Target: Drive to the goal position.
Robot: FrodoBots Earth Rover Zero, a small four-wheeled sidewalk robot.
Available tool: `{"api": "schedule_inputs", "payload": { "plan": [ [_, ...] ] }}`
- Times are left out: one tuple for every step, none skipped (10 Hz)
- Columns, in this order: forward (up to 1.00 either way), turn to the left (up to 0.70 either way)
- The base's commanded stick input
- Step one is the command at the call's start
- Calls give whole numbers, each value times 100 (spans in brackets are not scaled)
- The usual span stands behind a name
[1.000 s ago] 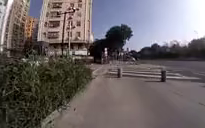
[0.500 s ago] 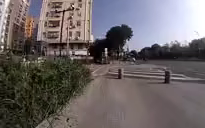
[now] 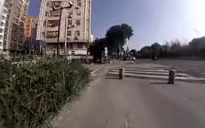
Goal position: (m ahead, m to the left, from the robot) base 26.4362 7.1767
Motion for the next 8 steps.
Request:
{"api": "schedule_inputs", "payload": {
  "plan": [
    [45,0],
    [45,0],
    [45,0],
    [45,0],
    [45,0],
    [45,0],
    [45,0],
    [45,0]
  ]
}}
